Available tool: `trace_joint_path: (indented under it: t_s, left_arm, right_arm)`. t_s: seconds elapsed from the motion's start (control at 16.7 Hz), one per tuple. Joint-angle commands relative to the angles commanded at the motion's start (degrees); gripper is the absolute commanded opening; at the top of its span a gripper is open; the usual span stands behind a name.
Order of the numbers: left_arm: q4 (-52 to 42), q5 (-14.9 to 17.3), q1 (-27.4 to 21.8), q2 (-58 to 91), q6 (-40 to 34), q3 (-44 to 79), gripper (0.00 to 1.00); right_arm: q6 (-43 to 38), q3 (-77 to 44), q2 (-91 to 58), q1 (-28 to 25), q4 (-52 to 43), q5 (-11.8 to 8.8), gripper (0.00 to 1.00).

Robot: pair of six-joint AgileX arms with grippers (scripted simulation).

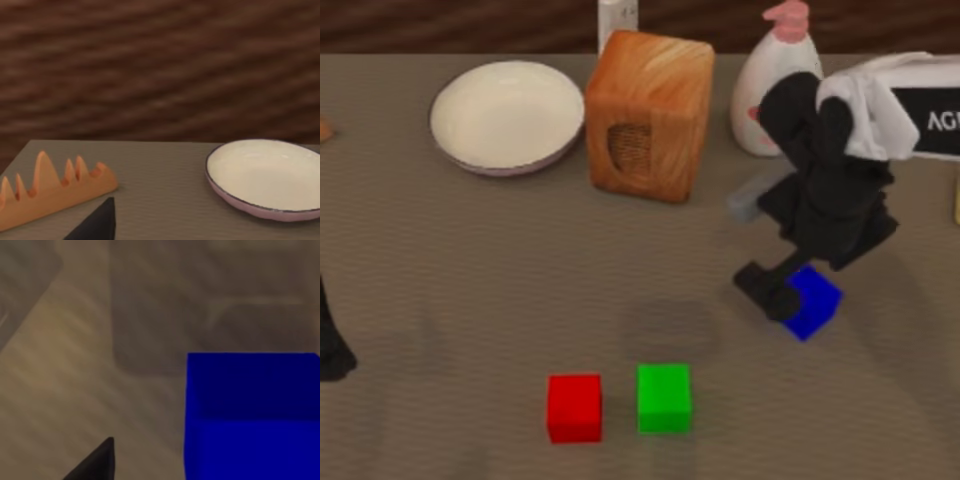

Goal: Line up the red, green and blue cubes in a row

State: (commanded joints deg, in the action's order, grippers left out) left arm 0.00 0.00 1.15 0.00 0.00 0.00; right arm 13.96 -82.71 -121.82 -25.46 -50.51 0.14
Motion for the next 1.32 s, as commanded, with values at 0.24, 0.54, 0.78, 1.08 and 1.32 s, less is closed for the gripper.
trace_joint_path:
  t_s: [0.24, 0.54, 0.78, 1.08, 1.32]
  left_arm:
    - [0.0, 0.0, 0.0, 0.0, 0.0, 0.0, 1.0]
    - [0.0, 0.0, 0.0, 0.0, 0.0, 0.0, 1.0]
    - [0.0, 0.0, 0.0, 0.0, 0.0, 0.0, 1.0]
    - [0.0, 0.0, 0.0, 0.0, 0.0, 0.0, 1.0]
    - [0.0, 0.0, 0.0, 0.0, 0.0, 0.0, 1.0]
  right_arm:
    - [-0.11, 3.43, -3.13, -0.11, 6.21, 0.03, 1.0]
    - [-0.11, 3.5, -3.2, -0.11, 6.31, 0.03, 0.92]
    - [-0.11, 3.5, -3.2, -0.11, 6.31, 0.03, 0.62]
    - [-0.11, 3.5, -3.2, -0.11, 6.31, 0.03, 0.25]
    - [-0.11, 3.5, -3.2, -0.11, 6.31, 0.03, 0.0]
